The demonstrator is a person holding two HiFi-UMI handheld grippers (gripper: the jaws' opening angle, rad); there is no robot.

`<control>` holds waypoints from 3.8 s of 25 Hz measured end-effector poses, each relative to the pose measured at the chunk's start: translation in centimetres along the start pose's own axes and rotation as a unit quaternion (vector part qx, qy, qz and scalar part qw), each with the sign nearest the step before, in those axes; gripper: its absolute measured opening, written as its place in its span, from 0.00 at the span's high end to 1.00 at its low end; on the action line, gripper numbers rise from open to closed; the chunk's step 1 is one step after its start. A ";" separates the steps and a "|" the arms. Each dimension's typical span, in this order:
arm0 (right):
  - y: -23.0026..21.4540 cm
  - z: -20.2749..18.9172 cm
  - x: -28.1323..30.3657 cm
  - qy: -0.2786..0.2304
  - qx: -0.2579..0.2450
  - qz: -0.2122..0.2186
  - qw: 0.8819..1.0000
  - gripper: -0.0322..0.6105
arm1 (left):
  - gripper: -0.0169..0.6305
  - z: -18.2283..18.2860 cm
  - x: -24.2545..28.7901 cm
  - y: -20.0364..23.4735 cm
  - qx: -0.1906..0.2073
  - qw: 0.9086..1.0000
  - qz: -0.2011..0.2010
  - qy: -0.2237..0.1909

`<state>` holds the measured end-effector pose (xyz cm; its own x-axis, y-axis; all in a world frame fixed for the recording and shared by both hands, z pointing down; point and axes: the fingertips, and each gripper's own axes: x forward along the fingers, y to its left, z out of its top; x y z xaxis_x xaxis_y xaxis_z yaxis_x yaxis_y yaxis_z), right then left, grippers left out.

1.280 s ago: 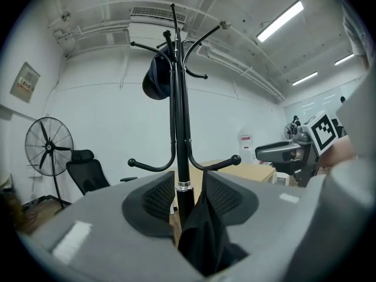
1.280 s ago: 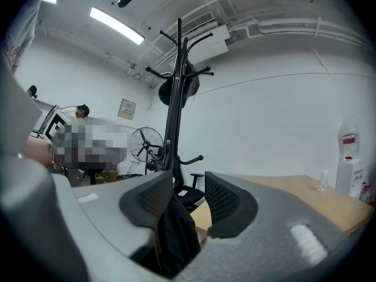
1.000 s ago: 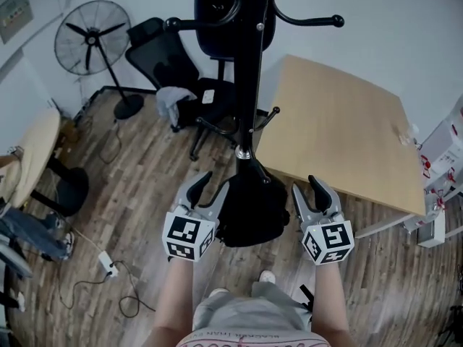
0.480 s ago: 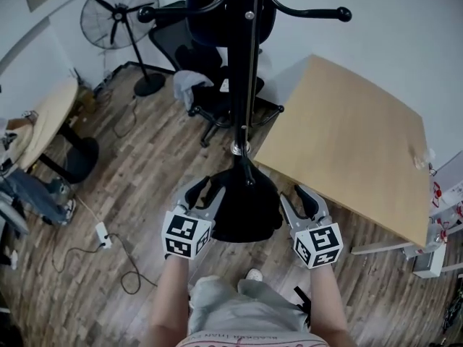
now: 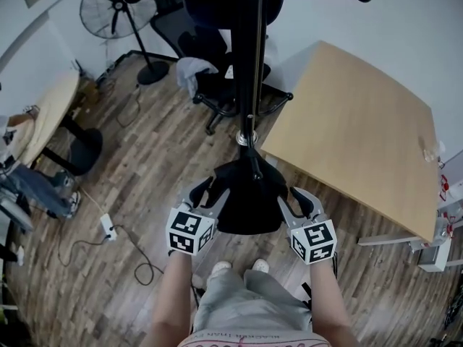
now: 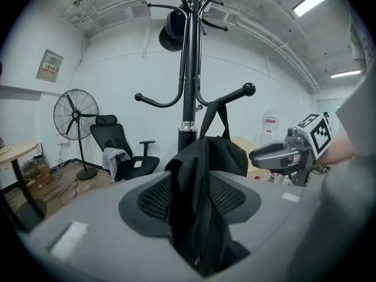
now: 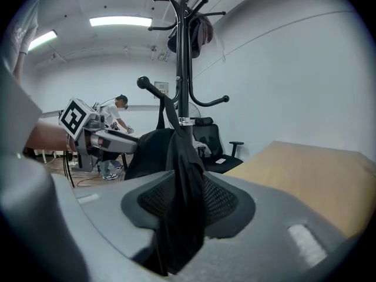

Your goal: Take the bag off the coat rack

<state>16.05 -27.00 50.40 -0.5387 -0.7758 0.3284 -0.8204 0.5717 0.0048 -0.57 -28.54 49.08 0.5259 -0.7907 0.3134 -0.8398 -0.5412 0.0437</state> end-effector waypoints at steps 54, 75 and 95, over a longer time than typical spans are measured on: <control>-0.6 0.7 0.7 0.056 -0.010 -0.055 0.997 0.89 | 0.87 -0.2 0.3 -1.4 0.004 0.996 -0.083 0.030; -1.0 -0.9 -7.2 0.042 0.028 -0.155 0.987 0.89 | 0.88 1.0 -1.0 -8.0 0.055 0.984 -0.167 0.014; -7.5 1.9 -18.9 0.013 0.025 -0.308 0.951 0.89 | 0.88 7.9 2.9 -18.8 0.115 0.957 -0.262 -0.039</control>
<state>31.98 -17.12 42.34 0.0514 -0.9520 0.3017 -0.9873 -0.0030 0.1589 17.78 -22.96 41.68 0.8830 -0.4079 0.2325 -0.4110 -0.9109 -0.0372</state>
